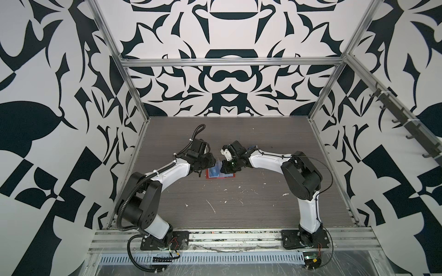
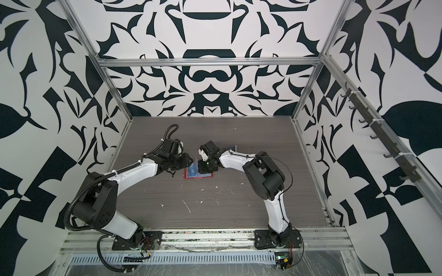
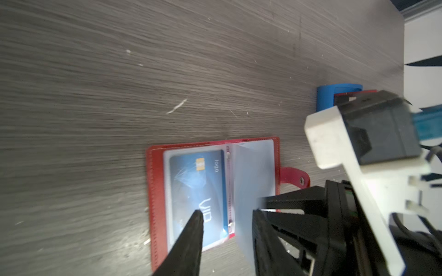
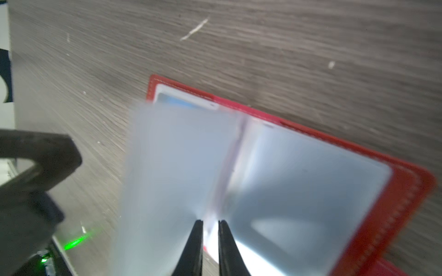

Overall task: Insert credit cards into a card holder
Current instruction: Turn over the card slot at the card holder.

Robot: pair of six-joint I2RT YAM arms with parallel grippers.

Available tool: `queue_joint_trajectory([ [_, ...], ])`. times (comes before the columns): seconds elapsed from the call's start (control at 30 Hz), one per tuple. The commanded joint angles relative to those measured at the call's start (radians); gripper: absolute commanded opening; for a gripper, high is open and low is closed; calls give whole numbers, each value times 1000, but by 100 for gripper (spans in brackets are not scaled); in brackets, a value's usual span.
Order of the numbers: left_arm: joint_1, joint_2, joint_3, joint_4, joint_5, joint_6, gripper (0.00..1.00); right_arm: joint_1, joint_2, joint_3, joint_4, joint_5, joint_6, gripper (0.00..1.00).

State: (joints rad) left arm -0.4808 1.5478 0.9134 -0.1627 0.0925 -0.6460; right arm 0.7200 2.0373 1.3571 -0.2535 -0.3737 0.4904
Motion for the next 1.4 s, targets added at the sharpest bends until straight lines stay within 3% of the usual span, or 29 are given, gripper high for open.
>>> queue_joint_trajectory([
  [0.0, -3, -25, -20, -24, -52, 7, 37, 13, -2, 50, 26, -40, -6, 21],
  [0.23, -1, 27, -16, -24, 3, 21, 31, 16, 14, 61, 24, -32, 2, 23],
  [0.53, -2, 130, -2, -7, 87, 19, 22, 17, 13, 58, 20, -28, 2, 17],
  [0.77, -2, 152, -2, -25, 77, 11, 21, 17, -52, 33, 21, 30, -10, 18],
  [0.97, -1, 125, 39, -71, 86, 24, 24, 12, -164, -5, -36, 196, -56, 19],
  [1.37, -43, 204, 271, -142, 196, 36, 29, -117, -371, -87, -188, 338, -127, 25],
])
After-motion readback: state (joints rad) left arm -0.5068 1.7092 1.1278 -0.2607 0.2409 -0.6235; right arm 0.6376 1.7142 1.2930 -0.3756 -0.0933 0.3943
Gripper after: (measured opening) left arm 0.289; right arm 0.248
